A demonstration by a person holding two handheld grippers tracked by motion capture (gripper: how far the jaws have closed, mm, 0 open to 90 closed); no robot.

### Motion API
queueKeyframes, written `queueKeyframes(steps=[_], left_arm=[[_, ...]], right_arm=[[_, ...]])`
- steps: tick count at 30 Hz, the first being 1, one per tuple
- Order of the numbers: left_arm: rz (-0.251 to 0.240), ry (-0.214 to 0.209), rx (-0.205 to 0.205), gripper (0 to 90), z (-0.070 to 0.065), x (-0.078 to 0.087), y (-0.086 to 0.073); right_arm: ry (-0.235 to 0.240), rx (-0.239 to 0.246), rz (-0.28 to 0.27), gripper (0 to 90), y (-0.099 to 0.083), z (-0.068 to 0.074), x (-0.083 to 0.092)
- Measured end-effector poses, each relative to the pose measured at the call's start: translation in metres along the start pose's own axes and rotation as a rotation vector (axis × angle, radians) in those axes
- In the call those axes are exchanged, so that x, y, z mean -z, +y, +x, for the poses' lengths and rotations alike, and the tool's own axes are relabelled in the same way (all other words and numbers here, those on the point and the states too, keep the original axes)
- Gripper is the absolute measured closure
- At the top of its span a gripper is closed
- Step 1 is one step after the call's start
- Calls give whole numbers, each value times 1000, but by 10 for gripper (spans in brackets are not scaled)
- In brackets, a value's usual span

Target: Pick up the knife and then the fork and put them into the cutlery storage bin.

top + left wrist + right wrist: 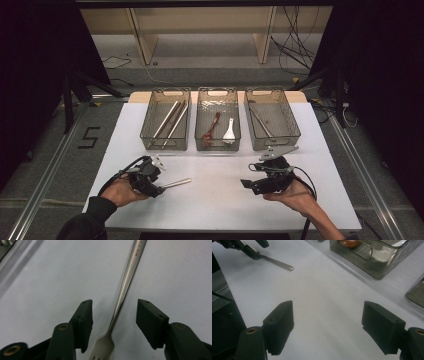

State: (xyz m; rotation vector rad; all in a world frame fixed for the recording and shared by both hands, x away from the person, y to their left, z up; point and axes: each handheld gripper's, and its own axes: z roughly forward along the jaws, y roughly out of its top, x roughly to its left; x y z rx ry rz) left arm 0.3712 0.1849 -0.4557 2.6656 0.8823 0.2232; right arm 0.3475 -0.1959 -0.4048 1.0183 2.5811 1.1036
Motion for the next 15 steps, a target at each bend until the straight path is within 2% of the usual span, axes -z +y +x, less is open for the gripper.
queueKeyframes(steps=[3, 8, 11, 15], left_arm=[[20, 3, -19, 529, -1, -2, 2], [39, -11, -24, 595, -2, -5, 3], [57, -19, -40, 631, -1, -7, 3], [60, -26, -44, 688, -2, -8, 4]], right_arm=[[3, 5, 0, 264, -1, 0, 0], [5, 1, 6, 265, -1, 1, -1], [5, 2, 7, 265, -1, 1, -2], [5, 4, 5, 265, -1, 1, -2]])
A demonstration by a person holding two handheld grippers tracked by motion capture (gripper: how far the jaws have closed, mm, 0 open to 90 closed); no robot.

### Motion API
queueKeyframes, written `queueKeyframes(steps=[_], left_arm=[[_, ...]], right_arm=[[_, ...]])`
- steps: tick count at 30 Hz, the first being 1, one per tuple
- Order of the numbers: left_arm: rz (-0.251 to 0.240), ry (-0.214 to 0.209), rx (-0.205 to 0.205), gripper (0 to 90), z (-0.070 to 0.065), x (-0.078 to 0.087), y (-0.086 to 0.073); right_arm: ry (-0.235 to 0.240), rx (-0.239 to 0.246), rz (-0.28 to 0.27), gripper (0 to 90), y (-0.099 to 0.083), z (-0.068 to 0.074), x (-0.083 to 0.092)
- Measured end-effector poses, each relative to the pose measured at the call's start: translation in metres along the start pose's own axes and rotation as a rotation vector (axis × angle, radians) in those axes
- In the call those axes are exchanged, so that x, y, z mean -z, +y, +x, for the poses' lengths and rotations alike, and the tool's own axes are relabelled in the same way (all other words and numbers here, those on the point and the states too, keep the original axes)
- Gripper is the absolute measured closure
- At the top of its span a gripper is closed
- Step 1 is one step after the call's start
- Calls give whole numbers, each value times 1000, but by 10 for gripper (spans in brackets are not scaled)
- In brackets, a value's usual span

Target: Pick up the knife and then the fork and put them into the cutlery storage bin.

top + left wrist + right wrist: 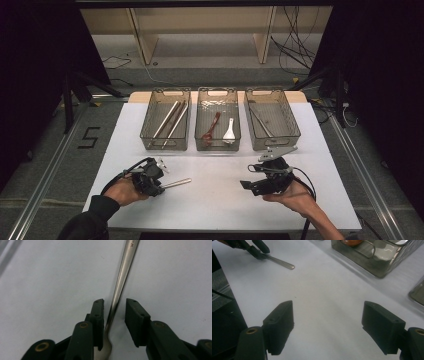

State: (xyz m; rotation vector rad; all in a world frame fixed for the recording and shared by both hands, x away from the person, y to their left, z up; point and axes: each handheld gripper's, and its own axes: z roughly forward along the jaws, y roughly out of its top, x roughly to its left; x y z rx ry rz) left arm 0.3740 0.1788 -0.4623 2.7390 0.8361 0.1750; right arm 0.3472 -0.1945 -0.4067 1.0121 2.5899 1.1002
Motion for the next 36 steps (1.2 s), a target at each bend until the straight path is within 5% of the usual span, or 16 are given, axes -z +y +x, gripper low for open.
queueKeyframes(steps=[10, 19, 36], left_arm=[[11, -16, -20, 770, 0, -3, 3], [32, -17, -89, 828, -2, -3, 5], [-19, -38, -99, 837, -7, 6, 9]], right_arm=[[0, 3, 5, 269, 0, 1, 0], [1, -1, 5, 272, 0, 0, 0], [5, -3, -5, 274, 1, 0, 1]])
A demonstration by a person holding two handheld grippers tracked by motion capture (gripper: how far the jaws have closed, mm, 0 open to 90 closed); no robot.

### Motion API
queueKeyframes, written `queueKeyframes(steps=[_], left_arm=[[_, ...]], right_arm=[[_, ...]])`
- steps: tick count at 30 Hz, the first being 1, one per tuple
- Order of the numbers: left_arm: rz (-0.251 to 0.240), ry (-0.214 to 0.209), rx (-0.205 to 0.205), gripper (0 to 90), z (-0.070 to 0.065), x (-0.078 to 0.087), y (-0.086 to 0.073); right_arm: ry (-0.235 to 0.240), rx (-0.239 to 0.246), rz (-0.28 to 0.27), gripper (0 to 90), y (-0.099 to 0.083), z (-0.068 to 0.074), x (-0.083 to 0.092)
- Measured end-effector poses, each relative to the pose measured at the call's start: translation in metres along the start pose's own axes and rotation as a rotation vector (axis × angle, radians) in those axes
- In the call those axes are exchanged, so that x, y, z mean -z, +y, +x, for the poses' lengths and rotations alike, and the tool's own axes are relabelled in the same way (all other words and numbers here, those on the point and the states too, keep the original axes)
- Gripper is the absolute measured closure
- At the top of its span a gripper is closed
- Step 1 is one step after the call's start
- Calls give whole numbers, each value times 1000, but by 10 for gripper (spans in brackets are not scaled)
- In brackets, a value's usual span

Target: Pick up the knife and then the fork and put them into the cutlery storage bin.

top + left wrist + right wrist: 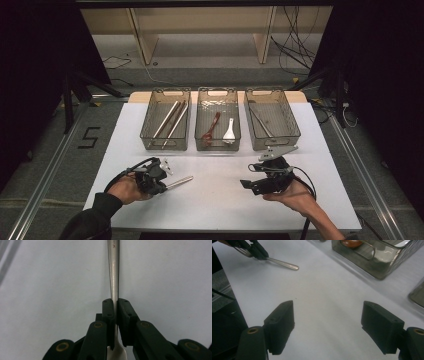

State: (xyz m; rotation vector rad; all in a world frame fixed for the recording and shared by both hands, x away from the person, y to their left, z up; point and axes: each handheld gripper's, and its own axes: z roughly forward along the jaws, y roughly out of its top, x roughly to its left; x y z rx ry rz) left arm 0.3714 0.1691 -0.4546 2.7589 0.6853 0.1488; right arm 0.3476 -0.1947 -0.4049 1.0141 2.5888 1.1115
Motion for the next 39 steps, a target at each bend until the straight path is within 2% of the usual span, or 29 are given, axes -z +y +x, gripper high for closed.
queueKeyframes(steps=[9, 23, 28, 33, 39], left_arm=[[-35, -13, 40, 838, -3, 6, 4], [-96, -63, 59, 839, -9, 15, 10], [-112, -70, 40, 839, -14, 21, 14], [-138, -84, 13, 839, -25, 26, 22], [-174, -111, -40, 838, -43, 34, 34]], right_arm=[[3, 4, 4, 274, 0, 0, -1], [6, 5, 1, 274, 0, 1, -1], [8, 7, 1, 274, 1, 1, -2], [24, 18, 6, 274, 3, 5, -7], [64, 81, 9, 274, 9, 19, -13]])
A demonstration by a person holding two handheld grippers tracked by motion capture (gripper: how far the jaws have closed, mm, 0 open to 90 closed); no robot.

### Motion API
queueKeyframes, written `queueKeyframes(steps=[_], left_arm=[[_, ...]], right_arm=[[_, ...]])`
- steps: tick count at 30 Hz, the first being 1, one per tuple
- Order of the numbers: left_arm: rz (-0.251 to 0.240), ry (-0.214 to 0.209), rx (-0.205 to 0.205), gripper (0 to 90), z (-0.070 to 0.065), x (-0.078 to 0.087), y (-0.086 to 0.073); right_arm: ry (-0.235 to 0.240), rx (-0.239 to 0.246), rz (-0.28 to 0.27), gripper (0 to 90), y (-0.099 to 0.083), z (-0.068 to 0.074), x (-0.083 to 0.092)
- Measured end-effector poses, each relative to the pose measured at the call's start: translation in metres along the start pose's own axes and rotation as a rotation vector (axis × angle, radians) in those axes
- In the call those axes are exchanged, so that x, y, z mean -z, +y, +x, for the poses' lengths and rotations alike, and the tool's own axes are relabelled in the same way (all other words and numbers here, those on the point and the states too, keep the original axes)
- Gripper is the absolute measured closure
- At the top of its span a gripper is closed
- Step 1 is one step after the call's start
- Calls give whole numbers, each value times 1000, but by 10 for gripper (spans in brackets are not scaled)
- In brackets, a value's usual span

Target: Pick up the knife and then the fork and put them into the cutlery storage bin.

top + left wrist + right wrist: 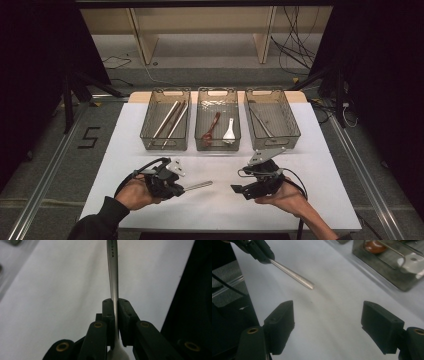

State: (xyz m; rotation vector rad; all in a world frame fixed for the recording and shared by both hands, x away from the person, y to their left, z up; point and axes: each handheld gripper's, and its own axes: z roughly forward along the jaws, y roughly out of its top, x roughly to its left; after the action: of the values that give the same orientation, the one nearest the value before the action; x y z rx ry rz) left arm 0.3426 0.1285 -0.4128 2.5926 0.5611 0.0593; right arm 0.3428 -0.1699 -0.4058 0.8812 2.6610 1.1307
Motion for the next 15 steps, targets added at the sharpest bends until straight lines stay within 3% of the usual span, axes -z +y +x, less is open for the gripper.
queueKeyframes(steps=[5, 15], left_arm=[[-17, -36, -57, 838, -17, -1, 12], [-20, -81, -99, 838, -32, -5, 23]], right_arm=[[30, 77, 14, 275, 7, 14, -8], [76, 259, 89, 307, 11, 39, -28]])
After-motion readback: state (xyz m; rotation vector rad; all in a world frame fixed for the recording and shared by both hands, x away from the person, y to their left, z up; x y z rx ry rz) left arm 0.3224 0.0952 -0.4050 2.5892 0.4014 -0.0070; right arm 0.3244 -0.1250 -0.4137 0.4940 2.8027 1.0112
